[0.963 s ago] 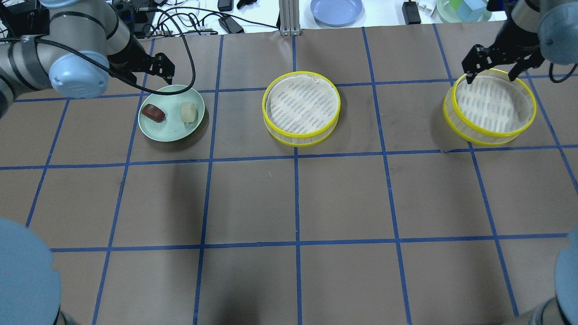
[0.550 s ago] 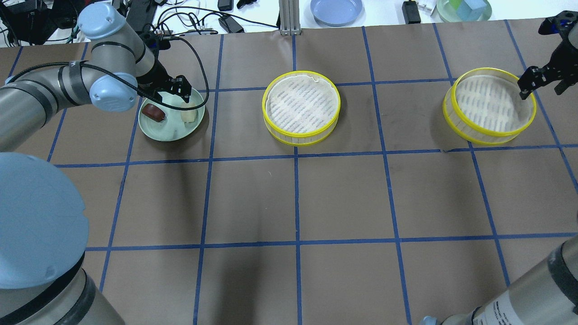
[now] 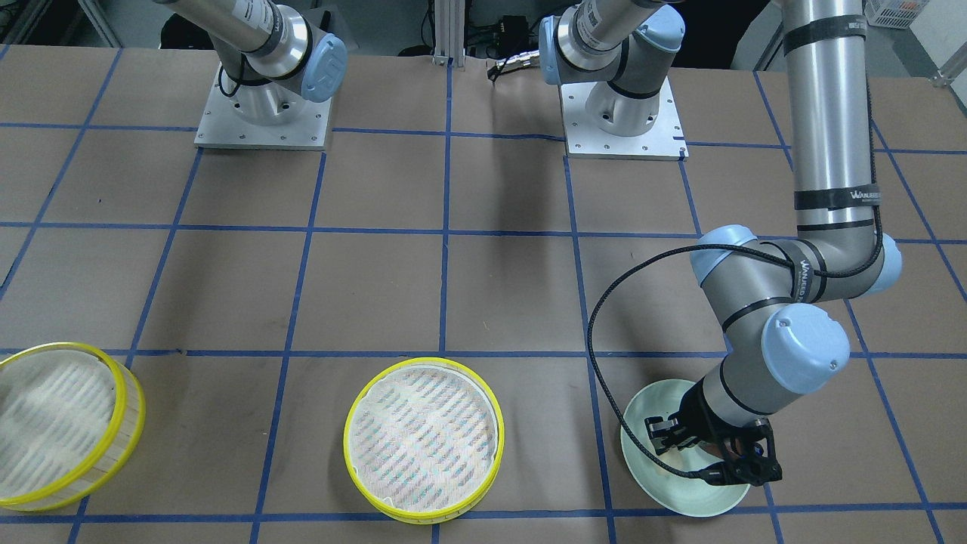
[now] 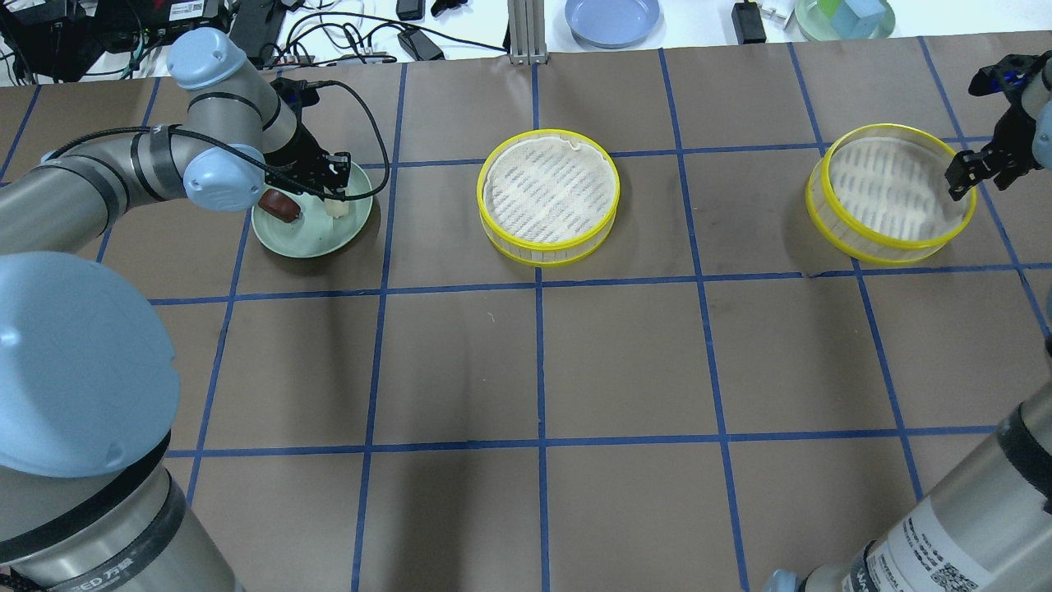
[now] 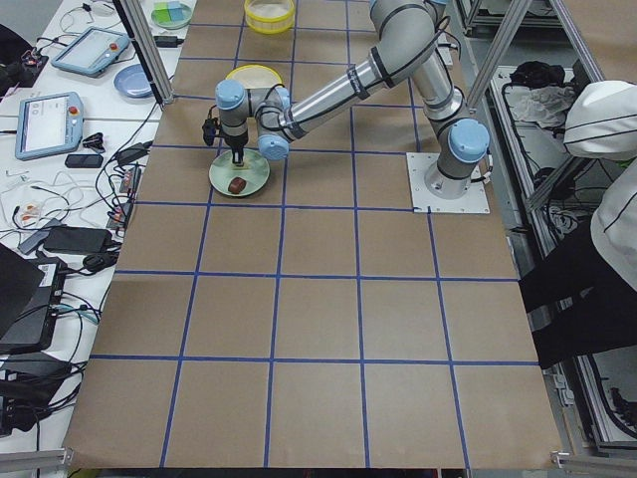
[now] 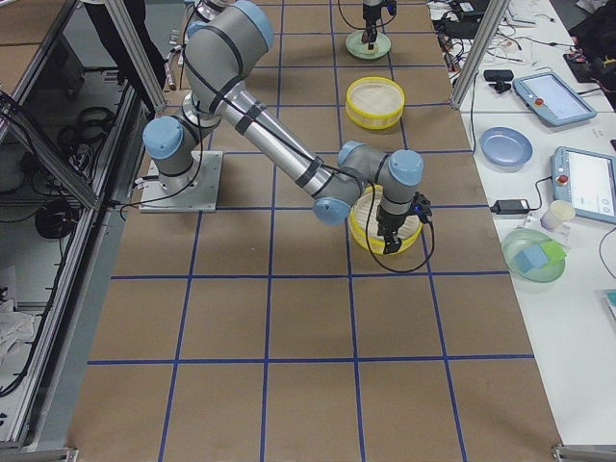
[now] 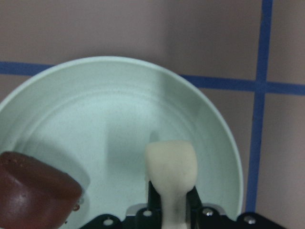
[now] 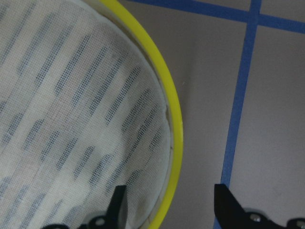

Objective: Stack buns with steamer

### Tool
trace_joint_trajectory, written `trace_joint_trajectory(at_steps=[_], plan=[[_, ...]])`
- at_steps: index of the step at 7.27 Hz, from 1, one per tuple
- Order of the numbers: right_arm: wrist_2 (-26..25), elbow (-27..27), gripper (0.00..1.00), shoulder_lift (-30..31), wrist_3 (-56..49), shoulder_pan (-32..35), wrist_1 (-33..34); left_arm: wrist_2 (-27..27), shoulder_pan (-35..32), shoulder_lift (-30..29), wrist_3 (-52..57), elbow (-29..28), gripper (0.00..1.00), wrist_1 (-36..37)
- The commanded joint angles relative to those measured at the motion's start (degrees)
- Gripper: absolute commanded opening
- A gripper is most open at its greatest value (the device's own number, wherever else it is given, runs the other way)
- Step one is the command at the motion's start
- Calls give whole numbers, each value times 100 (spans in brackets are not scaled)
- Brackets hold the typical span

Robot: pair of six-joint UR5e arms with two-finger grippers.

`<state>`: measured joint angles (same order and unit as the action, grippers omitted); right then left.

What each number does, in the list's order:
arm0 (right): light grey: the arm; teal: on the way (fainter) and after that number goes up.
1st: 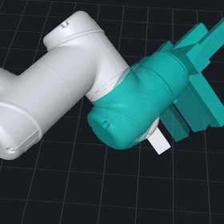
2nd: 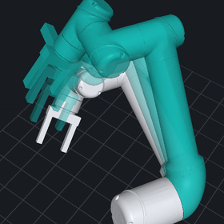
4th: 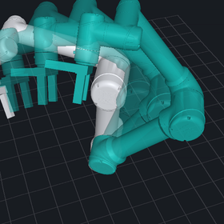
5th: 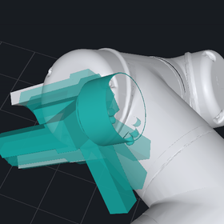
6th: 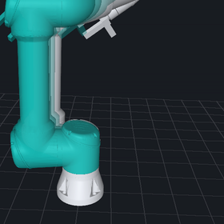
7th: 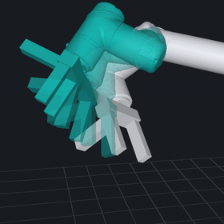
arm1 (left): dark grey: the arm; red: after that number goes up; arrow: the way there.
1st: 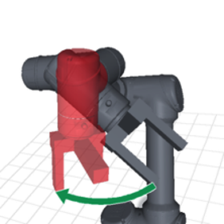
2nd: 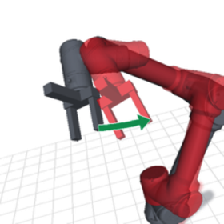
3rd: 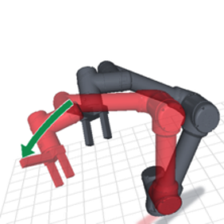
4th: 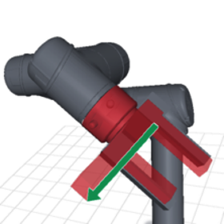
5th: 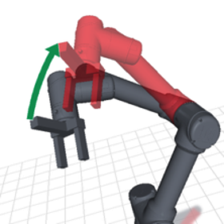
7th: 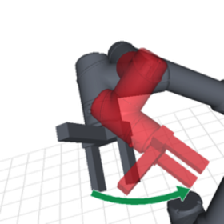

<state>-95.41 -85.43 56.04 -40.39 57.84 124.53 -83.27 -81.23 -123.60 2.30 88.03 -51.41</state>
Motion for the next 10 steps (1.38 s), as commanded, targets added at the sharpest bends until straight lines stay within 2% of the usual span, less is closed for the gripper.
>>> trace_joint_trajectory(at_steps=[1,3,4,6,7,8,10], plan=[[5,9,34,-120,-48,-1,184,378,-355,300,-1216,-442,0,-62],[-4,1,12,-146,-101,-1,344,906,-962,354,-2456,-479,0,43],[13,9,1,-129,-75,-1,326,1274,-1226,293,-2889,-436,0,340],[321,9,0,-68,117,-1,326,1426,-1735,47,-3373,-391,0,597],[304,1,0,115,258,8,248,1436,-1903,-49,-3559,-383,26,589],[295,-17,0,370,599,51,-5,1436,-1931,-59,-3787,-383,99,589],[304,-35,0,705,1216,174,-569,1436,-1931,-42,-3807,-383,100,588]])
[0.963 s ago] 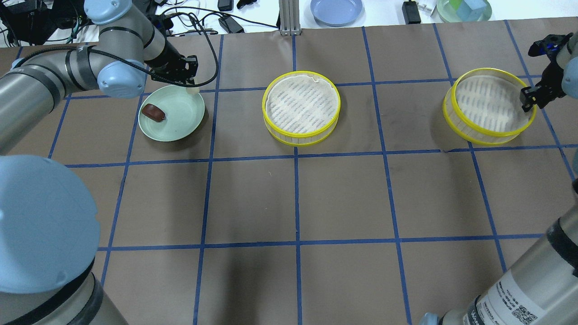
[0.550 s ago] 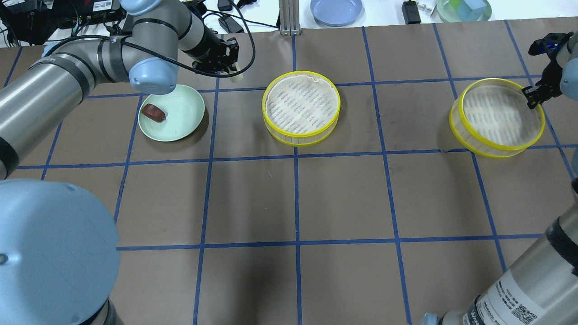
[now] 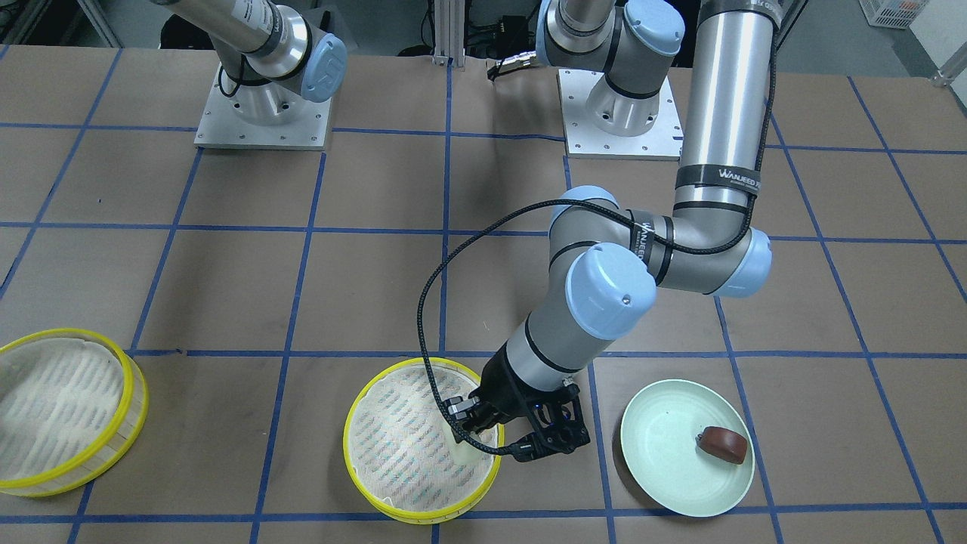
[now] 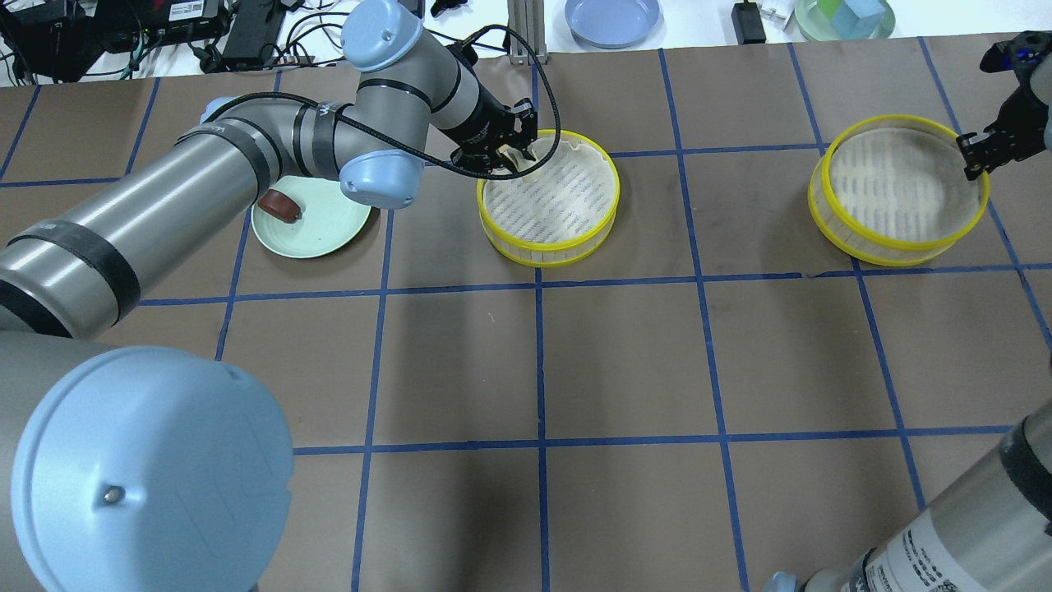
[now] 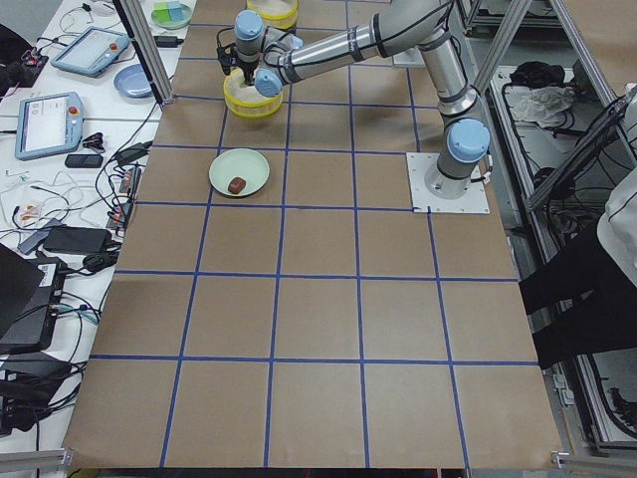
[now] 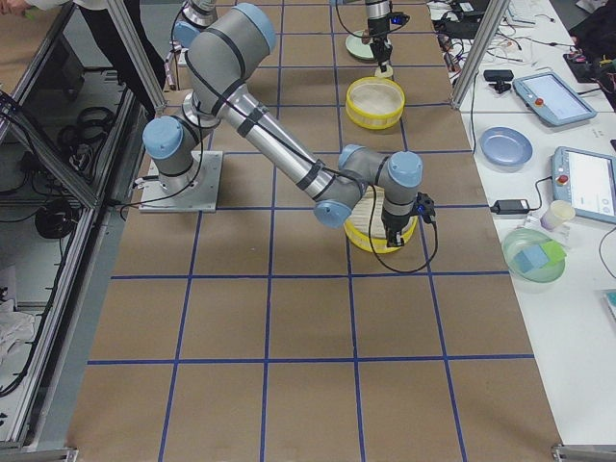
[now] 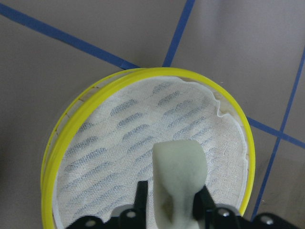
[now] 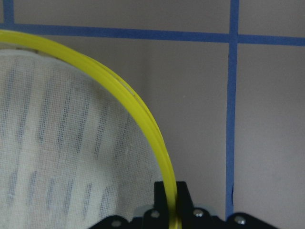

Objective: Stack buns with steamer

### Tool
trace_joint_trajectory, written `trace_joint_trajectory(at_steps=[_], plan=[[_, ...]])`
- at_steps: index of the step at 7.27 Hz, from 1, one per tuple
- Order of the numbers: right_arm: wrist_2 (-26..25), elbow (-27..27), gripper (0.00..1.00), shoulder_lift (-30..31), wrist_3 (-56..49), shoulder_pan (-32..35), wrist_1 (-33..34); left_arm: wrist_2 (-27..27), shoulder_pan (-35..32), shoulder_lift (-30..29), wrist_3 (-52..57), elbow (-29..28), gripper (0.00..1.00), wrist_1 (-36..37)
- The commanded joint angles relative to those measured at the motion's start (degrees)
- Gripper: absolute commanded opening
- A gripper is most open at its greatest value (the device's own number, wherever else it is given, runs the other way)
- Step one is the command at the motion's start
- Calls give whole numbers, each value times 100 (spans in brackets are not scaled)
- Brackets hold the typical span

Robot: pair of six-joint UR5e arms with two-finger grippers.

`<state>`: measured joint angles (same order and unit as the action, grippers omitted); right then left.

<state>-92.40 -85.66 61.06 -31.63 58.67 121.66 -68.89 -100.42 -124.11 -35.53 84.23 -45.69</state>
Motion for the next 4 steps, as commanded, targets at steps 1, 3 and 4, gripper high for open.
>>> trace_joint_trajectory(at_steps=[1,3,4], plan=[[-67,-29,0,379,472,240,-361,-10,-13,45,11,-3,100,16],[-76,-38,0,677,1260,618,-747,-246,31,229,439,-64,100,-27],[-76,-47,0,853,1960,968,-975,-952,214,343,1190,-82,100,-88]])
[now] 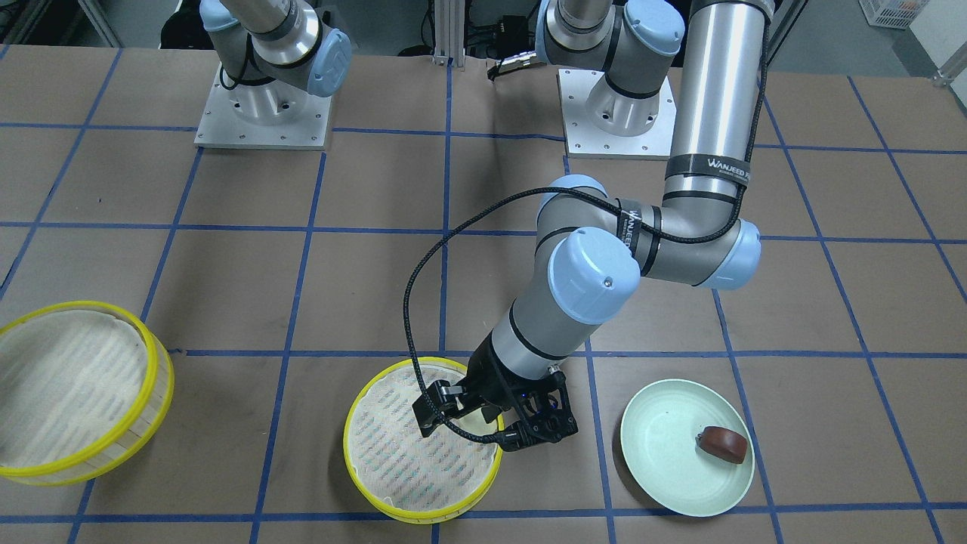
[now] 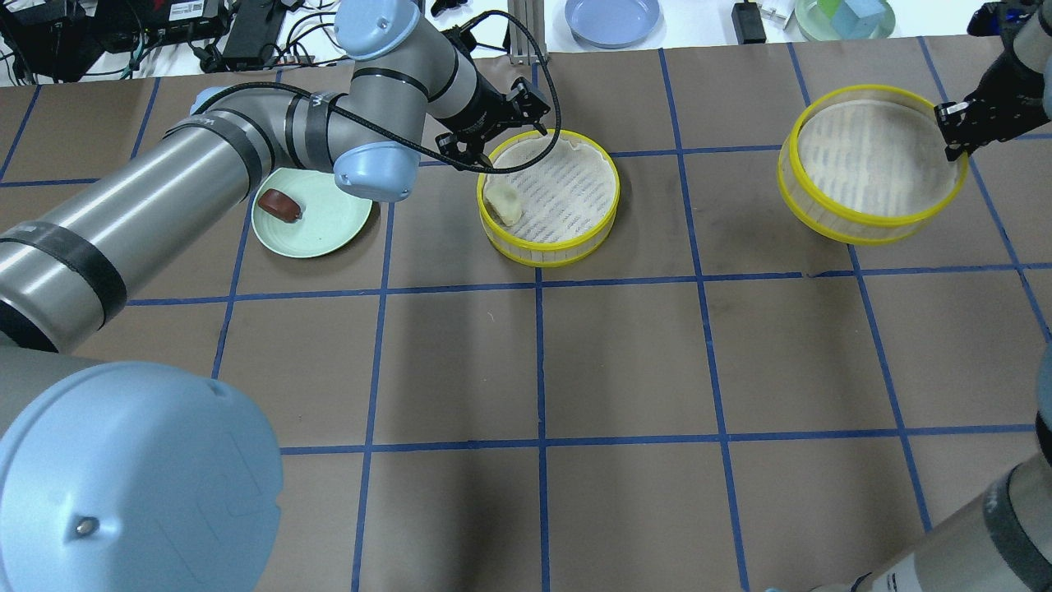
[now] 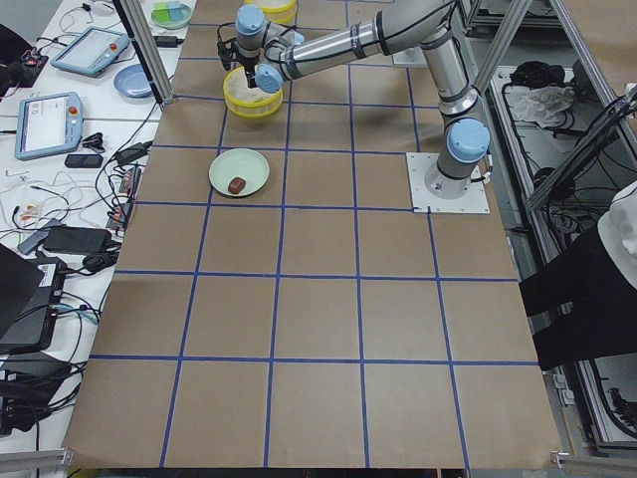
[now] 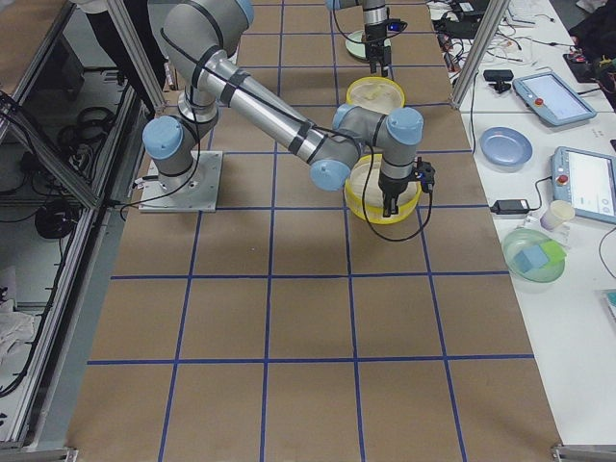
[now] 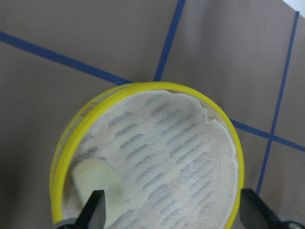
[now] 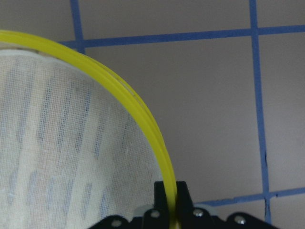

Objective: Stack buns with steamer

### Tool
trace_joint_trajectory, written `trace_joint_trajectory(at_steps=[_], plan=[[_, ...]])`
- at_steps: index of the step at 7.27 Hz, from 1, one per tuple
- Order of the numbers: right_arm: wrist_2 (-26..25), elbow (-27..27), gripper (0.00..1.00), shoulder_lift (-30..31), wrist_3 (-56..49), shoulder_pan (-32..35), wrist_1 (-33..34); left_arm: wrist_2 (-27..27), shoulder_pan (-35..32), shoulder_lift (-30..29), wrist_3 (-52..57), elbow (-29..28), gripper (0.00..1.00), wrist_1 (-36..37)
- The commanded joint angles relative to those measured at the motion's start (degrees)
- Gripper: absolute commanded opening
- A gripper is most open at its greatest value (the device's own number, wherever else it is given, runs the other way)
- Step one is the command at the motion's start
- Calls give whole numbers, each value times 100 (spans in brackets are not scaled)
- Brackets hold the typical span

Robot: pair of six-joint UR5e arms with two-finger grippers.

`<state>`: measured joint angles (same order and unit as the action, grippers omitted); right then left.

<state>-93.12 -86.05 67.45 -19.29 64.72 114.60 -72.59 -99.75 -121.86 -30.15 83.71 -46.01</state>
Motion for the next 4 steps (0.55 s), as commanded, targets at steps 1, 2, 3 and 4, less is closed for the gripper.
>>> trace_joint_trajectory(at_steps=[1,2,3,4], plan=[[-4,-35,0,303,1352,801,-323,-660,532,223,1025,-21,100,-188],[-13,-61,0,356,1993,1249,-341,-695,979,355,1777,5,100,-450],[-22,-96,0,365,2748,1845,-333,-722,1358,391,2568,40,100,-505],[-48,-105,0,366,3643,2373,-342,-1174,1640,383,3585,66,100,-514]])
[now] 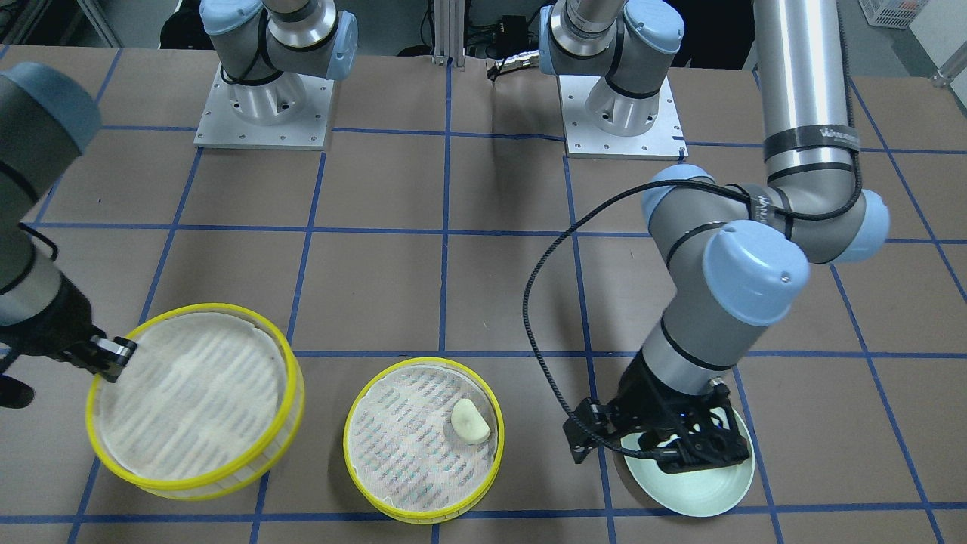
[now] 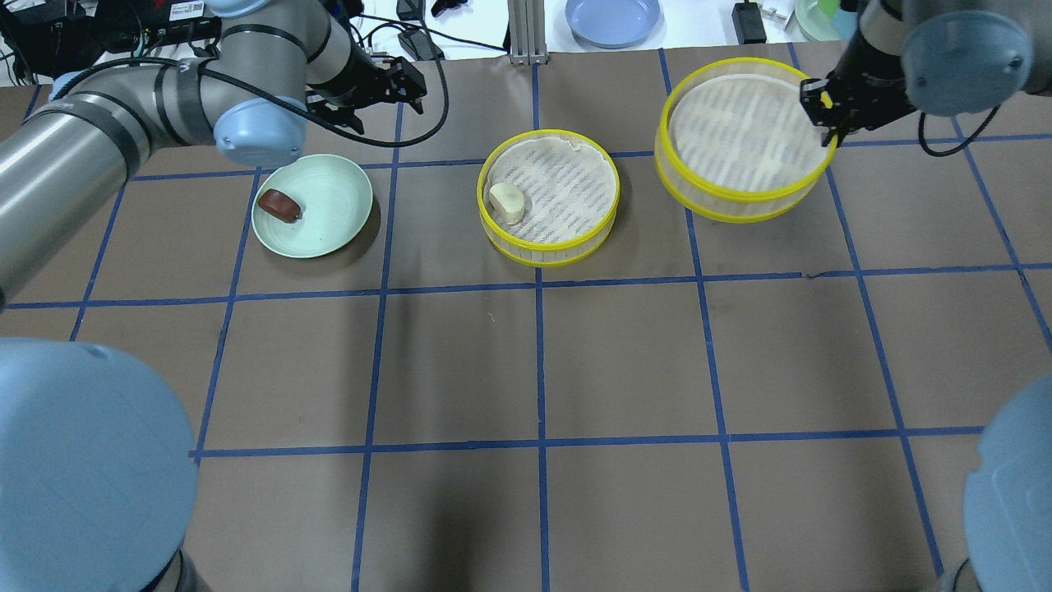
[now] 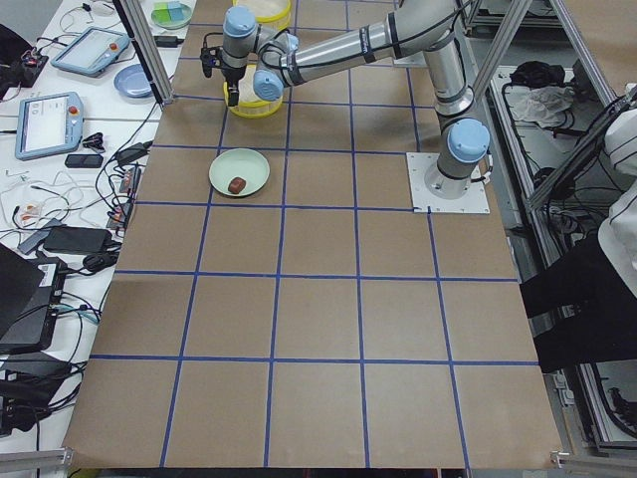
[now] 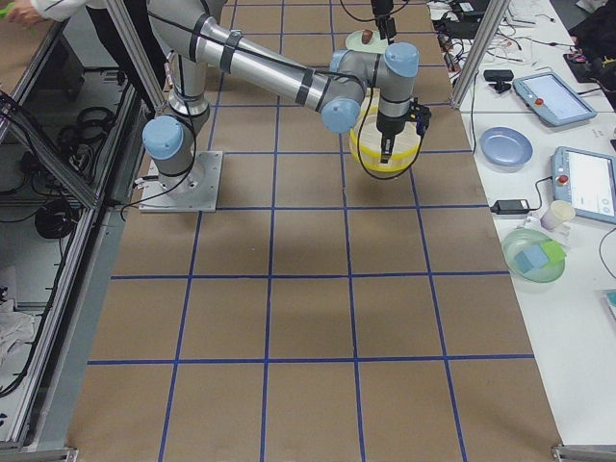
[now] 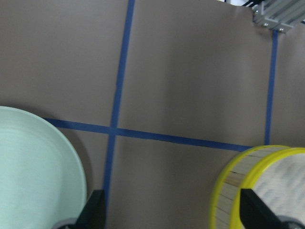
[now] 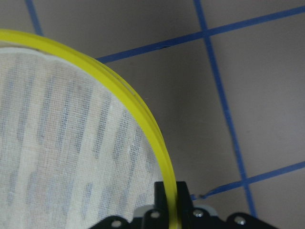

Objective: Stack buns with steamer

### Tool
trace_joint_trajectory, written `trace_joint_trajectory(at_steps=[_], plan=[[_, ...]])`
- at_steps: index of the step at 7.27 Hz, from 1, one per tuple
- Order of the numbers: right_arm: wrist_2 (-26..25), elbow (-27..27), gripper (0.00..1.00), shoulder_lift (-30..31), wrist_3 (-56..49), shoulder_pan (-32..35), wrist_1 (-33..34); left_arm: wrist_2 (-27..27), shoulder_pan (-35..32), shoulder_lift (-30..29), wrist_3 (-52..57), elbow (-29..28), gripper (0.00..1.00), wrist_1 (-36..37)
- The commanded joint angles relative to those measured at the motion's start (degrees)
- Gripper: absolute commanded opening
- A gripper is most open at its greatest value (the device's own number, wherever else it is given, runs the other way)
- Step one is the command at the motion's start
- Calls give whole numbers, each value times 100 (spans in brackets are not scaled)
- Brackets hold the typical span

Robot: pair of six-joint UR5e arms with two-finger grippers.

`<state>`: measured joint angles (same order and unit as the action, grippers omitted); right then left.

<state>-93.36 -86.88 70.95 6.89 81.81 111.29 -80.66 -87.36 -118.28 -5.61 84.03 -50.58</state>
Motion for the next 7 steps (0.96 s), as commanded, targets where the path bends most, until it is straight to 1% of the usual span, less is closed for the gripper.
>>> trace_joint_trajectory(at_steps=[1,2,3,4,5,7], plan=[[-24,-22,0,-20,1695,1201,111,-972,508,7,2055,148,100,-66],[-24,-22,0,-142,2224,1624,138,-1195,570,-54,2673,375,100,3],[-7,-22,0,-247,2568,1750,138,-1206,745,-151,3062,586,100,65],[-24,-22,0,-370,2989,2012,252,-1215,886,-256,3179,797,100,257],[-24,-22,0,-519,3081,2058,592,-1224,939,-396,3398,973,100,502],[-190,-4,0,-591,3029,2032,595,-1224,949,-634,3400,975,100,636]])
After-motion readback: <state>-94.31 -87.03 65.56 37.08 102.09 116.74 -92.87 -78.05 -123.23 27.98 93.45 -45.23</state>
